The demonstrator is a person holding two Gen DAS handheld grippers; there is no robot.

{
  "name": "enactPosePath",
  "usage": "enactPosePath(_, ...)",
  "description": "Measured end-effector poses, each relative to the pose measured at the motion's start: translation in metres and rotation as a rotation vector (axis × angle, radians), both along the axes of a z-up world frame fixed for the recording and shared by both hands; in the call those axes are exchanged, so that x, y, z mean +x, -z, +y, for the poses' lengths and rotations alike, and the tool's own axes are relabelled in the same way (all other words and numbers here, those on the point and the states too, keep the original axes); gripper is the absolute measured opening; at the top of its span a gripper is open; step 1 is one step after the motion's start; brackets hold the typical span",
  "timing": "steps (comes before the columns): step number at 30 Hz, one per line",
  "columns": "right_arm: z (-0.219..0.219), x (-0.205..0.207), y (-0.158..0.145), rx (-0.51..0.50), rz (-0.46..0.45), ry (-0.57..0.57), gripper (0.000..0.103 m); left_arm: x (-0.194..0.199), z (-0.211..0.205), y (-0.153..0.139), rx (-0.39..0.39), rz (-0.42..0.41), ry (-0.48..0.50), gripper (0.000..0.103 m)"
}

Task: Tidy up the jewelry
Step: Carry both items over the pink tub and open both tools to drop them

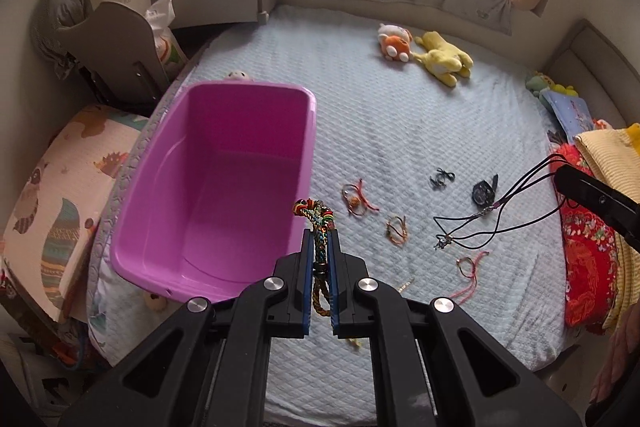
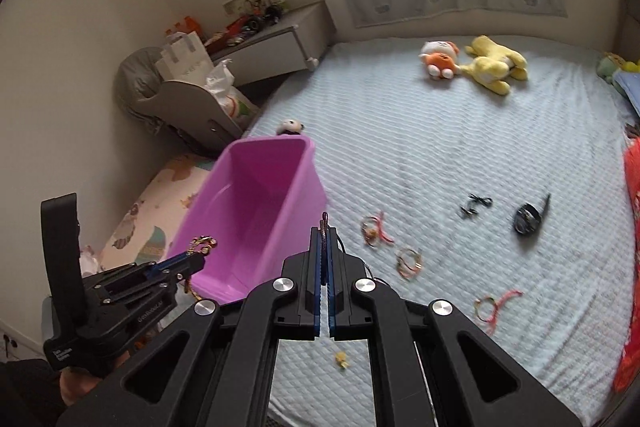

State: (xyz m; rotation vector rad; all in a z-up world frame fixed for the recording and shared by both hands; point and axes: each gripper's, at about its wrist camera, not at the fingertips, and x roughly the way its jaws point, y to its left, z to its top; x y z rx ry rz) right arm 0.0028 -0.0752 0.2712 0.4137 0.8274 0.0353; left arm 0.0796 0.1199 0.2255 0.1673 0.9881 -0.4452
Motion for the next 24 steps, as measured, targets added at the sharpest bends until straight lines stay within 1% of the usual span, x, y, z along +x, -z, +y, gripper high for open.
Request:
enactPosePath(4,0.044,0.052,-0.013,0.002,-0.019,-0.108,0.003,0.038,0.029,-0.011,0.008,-0.022,-0.048,0.007)
enactPosePath(8,0.086,0.096,-0.003,-0.016,0.014,-0.200,0.003,0.071,0.053,0.001,0.032,-0.004,-0.097,0.007)
enactPosePath(11,0.111,0.125,0.021,-0.015,0.084,-0.249,0.003,0.090,0.067,0.025,0.053,0.044,-0.135,0.007)
enactPosePath(15,0.132,0.161,0.064,-0.002,0.217,-0.285,0.003,0.111,0.084,0.061,0.079,0.129,-0.190,0.007)
enactPosePath(18,0.146,0.182,0.094,-0.018,0.314,-0.301,0.003,0.124,0.096,0.083,0.087,0.189,-0.214,0.007)
enactPosePath(20,0.155,0.192,0.112,-0.038,0.376,-0.311,0.003,0.130,0.099,0.094,0.107,0.214,-0.224,0.007)
enactPosePath(24,0.162,0.205,0.128,-0.074,0.442,-0.309,0.003,0.139,0.105,0.109,0.131,0.252,-0.234,0.009)
